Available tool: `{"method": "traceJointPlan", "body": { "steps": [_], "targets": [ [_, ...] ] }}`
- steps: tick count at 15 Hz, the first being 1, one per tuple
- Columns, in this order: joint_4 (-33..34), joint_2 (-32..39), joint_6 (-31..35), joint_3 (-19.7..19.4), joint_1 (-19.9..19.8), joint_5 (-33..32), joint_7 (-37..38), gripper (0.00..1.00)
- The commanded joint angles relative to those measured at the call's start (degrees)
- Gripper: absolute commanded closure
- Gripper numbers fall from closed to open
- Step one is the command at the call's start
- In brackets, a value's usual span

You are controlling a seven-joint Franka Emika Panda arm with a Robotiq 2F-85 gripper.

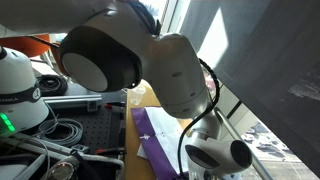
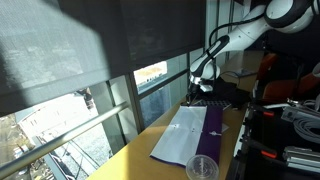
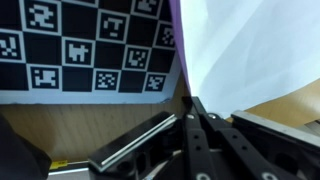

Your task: Close the purple file

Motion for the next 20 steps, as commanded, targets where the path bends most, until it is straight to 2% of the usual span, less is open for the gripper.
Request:
{"method": "traceJointPlan", "body": {
  "steps": [1, 3, 5, 10, 13, 16, 20],
  "targets": [
    [-2.4, -1.9, 1.5, 0.4, 0.0, 1.1, -0.4, 1.0],
    [-4.1, -3.8, 1.9, -0.3, 0.7, 0.4, 0.1, 1.0],
    [-8.8, -8.4, 3.0, -2.7, 2.8, -1.5, 1.3, 1.0],
    [-23.1, -23.2, 9.1, -8.9, 7.8, -8.3, 2.5, 1.0],
    [-30.2, -32.1, 12.8, -11.6, 9.3, -12.6, 2.2, 1.0],
    [-35.8, -39.7, 16.1, -13.2, 10.0, -15.3, 2.2, 1.0],
    [-43.3, -46.3, 19.2, -14.2, 11.4, -16.9, 2.9, 1.0]
  ]
}}
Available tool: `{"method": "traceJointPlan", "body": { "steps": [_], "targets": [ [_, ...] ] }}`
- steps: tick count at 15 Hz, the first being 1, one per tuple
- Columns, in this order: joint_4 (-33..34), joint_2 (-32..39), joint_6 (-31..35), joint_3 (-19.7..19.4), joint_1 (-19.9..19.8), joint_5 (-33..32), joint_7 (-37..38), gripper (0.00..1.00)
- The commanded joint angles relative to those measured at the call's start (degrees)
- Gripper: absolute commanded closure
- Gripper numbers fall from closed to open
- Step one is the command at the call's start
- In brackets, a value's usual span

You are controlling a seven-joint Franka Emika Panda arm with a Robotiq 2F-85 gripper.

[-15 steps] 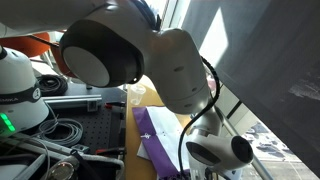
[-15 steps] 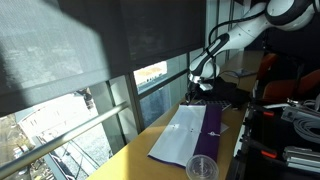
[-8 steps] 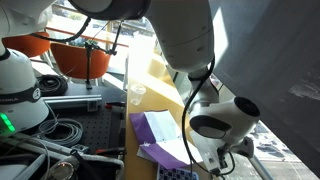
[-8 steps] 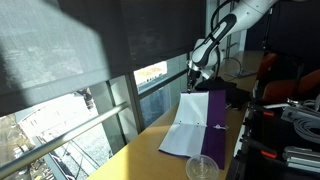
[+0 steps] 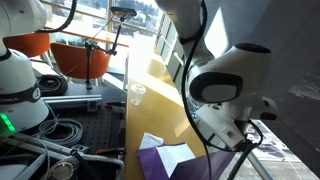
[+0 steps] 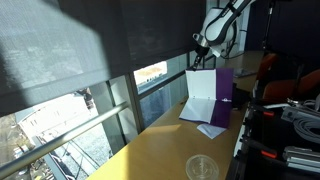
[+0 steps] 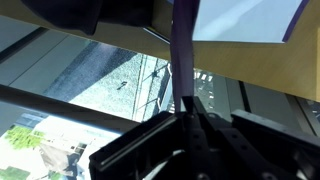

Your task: Close the purple file

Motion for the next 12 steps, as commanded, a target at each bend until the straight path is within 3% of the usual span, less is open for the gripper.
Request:
{"method": "traceJointPlan", "body": {
  "steps": [1, 4, 8, 9, 12],
  "targets": [
    [-9.0, -6.3, 3.8, -1.8, 2.5, -2.2, 1.7, 1.0],
    [-12.5, -7.4, 6.7, -1.2, 3.3, -1.7, 1.7, 1.0],
    [-16.4, -6.8, 16.0, -3.1, 5.7, -6.1, 1.8, 1.0],
    [-17.3, -6.7, 17.8, -4.1, 6.6, -7.8, 2.0, 1.0],
    [-19.8, -6.0, 23.2, -12.1, 13.1, -12.6, 0.8, 1.0]
  ]
}}
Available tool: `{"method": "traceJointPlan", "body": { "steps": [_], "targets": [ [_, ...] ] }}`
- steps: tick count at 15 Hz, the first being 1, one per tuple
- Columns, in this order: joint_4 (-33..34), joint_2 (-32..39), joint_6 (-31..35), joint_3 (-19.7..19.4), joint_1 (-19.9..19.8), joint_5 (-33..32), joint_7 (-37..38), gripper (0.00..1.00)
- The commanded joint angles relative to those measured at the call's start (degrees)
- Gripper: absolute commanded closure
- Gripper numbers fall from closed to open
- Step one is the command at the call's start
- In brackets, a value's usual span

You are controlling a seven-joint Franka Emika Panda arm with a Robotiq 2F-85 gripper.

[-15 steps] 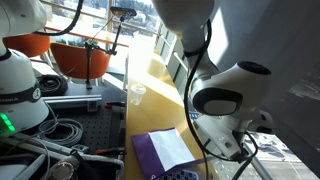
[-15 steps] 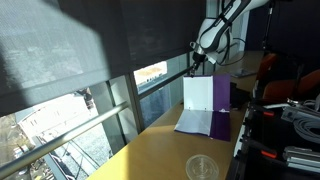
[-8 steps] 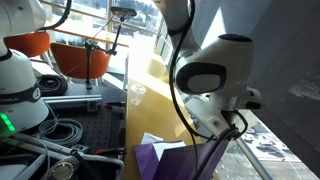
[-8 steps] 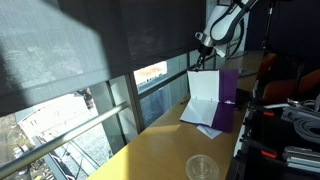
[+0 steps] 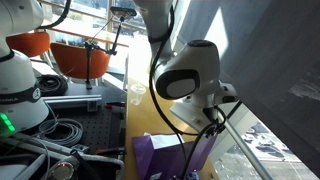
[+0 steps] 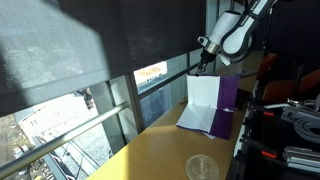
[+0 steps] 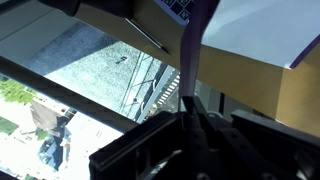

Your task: Close the purple file

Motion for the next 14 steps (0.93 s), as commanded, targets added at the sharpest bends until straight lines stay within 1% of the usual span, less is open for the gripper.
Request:
{"method": "traceJointPlan", "body": {
  "steps": [1, 2, 4, 5, 6, 12, 14],
  "targets": [
    [-3.2, 0.0, 6.1, -10.0, 8.6, -4.3, -0.3, 1.0],
    [-3.2, 0.7, 7.1, -13.2, 11.8, -4.2, -0.3, 1.0],
    [-2.5, 2.4, 8.2, -17.9, 17.4, -2.6, 0.0, 1.0],
    [-1.8, 3.5, 8.8, -19.4, 19.5, -2.0, 0.2, 1.0],
    [-0.6, 4.6, 8.7, -20.3, 21.3, -1.2, 0.9, 1.0],
    [6.5, 11.2, 7.3, -22.3, 28.6, 4.9, 6.9, 1.0],
    [7.6, 14.1, 7.5, -24.1, 32.2, 7.4, 8.6, 1.0]
  ]
}}
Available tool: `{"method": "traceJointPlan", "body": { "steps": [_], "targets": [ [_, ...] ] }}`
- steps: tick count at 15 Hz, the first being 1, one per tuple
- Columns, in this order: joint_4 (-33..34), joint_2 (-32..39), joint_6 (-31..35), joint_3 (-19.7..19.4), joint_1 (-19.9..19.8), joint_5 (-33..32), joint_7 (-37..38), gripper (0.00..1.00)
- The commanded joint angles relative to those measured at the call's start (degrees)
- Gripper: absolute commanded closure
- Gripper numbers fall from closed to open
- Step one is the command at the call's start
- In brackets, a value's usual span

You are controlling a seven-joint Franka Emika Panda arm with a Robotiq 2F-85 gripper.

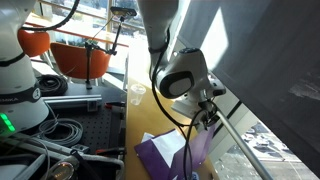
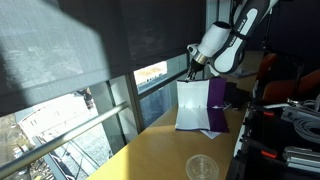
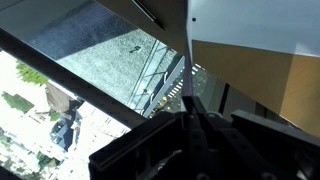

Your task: Close the purple file

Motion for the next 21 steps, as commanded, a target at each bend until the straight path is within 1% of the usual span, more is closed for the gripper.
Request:
{"method": "traceJointPlan", "body": {
  "steps": [1, 3, 4, 5, 6, 7, 8, 10, 11, 12, 13, 14, 15, 16, 18, 19, 20, 21],
  "targets": [
    [3.1, 5.6, 0.3, -4.2, 6.8, 4.2, 3.4, 1.0],
    [3.3, 8.0, 0.0, -6.3, 11.1, 6.0, 5.1, 1.0],
    [3.5, 8.9, 0.0, -7.0, 12.3, 5.0, 7.1, 1.0],
    [3.9, 10.1, -0.3, -8.2, 14.5, 5.6, 8.2, 0.81],
    [4.2, 10.7, -0.9, -8.6, 15.6, 5.6, 9.3, 0.73],
    [4.9, 11.1, -1.8, -9.5, 17.0, 5.9, 10.4, 0.68],
    [5.4, 10.9, -2.7, -9.8, 17.6, 5.9, 11.4, 0.6],
    [6.4, 9.4, -5.0, -11.5, 19.4, 5.7, 13.4, 0.47],
    [6.8, 8.0, -7.1, -11.4, 19.3, 5.2, 14.2, 0.38],
    [7.1, 6.8, -9.6, -12.1, 19.3, 4.8, 15.4, 0.32],
    [6.5, 4.5, -12.8, -11.8, 18.5, 4.0, 16.6, 0.23],
    [5.1, 1.9, -16.8, -12.3, 18.5, 3.5, 18.5, 0.17],
    [3.7, 0.0, -19.6, -13.7, 19.4, 2.5, 21.0, 0.1],
    [2.1, -2.2, -22.5, -16.0, 21.1, 0.8, 24.1, 0.02],
    [-1.5, -8.1, -28.5, -20.0, 24.1, -3.8, 31.4, 0.0],
    [-3.1, -10.6, -30.5, -23.7, 27.4, -7.5, 37.2, 0.0],
    [-4.3, -11.5, -31.9, -29.5, 33.2, -6.9, 40.0, 0.0],
    [-5.4, -13.4, -32.4, -33.1, 36.6, -10.4, 45.4, 0.0]
  ]
}}
